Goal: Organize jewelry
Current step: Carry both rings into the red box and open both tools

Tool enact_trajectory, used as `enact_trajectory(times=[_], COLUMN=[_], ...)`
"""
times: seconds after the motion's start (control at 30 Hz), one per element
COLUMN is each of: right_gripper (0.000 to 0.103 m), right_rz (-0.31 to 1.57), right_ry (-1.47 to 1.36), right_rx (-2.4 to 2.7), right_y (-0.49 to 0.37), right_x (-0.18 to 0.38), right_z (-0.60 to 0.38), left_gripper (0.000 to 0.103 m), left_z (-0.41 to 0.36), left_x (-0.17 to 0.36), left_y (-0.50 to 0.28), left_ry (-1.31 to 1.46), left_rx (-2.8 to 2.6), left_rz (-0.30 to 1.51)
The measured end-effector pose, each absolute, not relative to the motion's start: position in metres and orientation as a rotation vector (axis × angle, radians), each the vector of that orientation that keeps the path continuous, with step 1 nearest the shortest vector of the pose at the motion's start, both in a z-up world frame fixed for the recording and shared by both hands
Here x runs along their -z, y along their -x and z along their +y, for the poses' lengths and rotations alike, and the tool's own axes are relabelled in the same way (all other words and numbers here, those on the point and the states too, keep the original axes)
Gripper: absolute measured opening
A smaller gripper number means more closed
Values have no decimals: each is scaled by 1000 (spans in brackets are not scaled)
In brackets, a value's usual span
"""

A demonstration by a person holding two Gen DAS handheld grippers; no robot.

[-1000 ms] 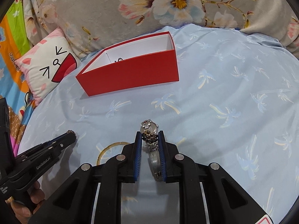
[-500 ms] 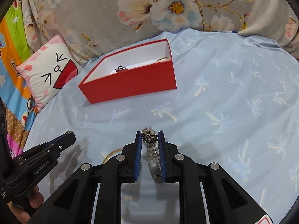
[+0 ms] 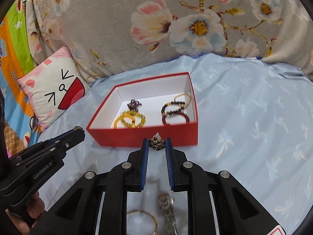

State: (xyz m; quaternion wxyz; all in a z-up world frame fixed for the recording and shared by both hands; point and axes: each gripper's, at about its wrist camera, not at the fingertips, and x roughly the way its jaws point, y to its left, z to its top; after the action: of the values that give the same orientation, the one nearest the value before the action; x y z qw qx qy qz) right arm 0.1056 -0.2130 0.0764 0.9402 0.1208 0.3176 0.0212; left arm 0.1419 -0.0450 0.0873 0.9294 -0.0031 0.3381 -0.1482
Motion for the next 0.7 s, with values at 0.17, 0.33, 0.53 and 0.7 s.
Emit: enact_trajectory(times=[0.17,0.33,0.53,0.7], right_gripper=[16,16,16,16], right_rz=[645,663,691,713], right_ry=[-233,-221,-253,-288], right_rx=[-35,-16,-11,-16], right_y=[-144,-184,-222,-244], right_x=[-88,-87,-80,-71], right_z=[-215,-218,-224,-225], left_gripper=[13,13,13,13], left_z=[-53,-63,-67,-73], left_x=[-92,-91,-84,-77], left_y=[-179,-219,-256,-274], left_ry=[-4,-27,-32,-44], left_rx=[286,259,239,236], left_rz=[696,703,726,736])
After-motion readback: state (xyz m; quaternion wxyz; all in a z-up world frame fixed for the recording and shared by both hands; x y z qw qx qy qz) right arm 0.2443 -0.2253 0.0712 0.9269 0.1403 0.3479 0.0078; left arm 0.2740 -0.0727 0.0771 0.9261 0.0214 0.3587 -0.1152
